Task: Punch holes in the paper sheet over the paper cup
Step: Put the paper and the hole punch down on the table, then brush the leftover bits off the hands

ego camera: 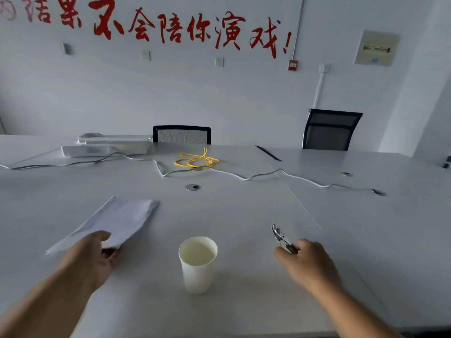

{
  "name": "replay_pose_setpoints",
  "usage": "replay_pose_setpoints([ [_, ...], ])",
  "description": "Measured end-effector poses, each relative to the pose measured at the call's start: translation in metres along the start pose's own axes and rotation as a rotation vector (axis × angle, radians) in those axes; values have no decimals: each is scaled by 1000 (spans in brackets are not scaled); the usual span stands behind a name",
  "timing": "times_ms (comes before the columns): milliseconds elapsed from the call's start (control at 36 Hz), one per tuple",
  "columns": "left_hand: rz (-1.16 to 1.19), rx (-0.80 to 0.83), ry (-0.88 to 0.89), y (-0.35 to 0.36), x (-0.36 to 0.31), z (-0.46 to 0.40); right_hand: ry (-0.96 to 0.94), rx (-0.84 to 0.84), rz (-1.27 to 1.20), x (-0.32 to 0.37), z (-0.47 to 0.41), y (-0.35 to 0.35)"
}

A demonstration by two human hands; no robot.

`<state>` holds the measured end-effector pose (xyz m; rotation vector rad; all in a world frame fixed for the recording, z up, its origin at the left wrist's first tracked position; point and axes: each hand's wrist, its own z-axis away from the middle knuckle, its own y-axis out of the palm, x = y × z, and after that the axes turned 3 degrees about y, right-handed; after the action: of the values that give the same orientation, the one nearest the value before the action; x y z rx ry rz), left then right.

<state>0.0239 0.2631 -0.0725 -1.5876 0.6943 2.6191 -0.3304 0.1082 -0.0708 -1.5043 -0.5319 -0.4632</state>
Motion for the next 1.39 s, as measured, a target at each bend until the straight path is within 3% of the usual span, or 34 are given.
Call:
replay_pose_setpoints([
  [167, -22, 156, -73, -10, 13, 42, -6, -90, 253, -1, -9, 11],
  [417, -143, 237, -9, -35, 23, 84, -55, -164, 330, -4, -2, 20],
  [583, -290, 371, 74, -54, 39, 131, -499, -345, 82, -12, 24, 28],
  [722, -404, 524, -138, -79, 78, 159, -689, -121, -12, -14, 50, 39],
  [806, -423, 556, -249, -85, 97, 167, -630, 138, 34, -6, 55, 40],
  [917, -369, 488, -294, -77, 112, 168, -538, 305, 222, 12, 45, 41],
  [1139, -296, 458, -359, -67, 112, 162, -614, 371, 373, 20, 80, 56],
  [1389, -241, 511, -435, -56, 103, 160, -733, 439, 281, 36, 145, 54],
])
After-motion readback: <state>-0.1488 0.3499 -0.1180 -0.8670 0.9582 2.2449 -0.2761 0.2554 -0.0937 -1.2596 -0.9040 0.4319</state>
